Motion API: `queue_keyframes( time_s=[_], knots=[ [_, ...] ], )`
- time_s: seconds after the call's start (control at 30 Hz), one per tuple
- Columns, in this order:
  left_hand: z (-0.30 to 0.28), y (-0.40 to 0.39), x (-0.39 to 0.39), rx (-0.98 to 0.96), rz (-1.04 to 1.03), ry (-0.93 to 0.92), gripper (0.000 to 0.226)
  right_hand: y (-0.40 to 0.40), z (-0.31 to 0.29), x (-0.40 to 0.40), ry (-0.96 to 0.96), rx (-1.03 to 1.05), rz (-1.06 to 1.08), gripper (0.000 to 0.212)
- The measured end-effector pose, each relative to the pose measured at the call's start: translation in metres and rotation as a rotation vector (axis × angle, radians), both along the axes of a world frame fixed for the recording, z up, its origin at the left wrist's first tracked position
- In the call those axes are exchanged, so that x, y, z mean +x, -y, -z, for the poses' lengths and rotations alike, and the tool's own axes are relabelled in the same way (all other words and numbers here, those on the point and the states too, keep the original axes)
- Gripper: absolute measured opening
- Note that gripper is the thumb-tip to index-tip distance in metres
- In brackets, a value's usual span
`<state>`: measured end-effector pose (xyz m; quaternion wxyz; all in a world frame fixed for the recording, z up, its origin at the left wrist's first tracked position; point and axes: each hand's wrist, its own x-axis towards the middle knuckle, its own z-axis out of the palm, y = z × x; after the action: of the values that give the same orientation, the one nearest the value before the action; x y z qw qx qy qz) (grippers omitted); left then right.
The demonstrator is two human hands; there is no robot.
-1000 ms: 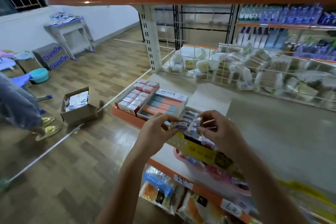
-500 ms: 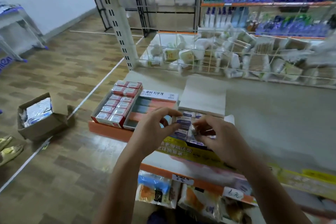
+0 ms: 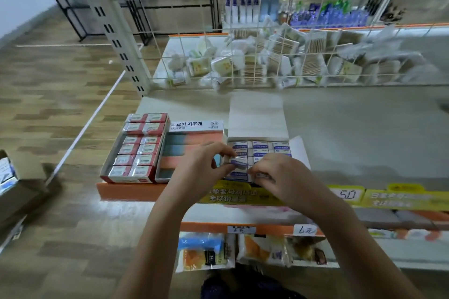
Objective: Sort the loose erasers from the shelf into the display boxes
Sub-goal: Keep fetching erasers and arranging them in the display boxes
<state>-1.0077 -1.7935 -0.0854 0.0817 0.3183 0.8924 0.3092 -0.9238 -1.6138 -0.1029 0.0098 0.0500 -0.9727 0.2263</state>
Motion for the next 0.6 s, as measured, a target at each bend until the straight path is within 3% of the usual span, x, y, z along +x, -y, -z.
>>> queue_keyframes(
  time_s=[0.3,0.6],
  knots=[
    [0.000,0.006,-0.006,-0.069,0.024,-0.001,0.022,0.002,0.001,0.003,0.052,0.054,0.033,0.033],
    [-0.006,0.009,-0.007,-0.095,0.064,0.003,0.024,0.012,-0.002,-0.018,-0.041,0.042,0.061,0.017]
  ],
)
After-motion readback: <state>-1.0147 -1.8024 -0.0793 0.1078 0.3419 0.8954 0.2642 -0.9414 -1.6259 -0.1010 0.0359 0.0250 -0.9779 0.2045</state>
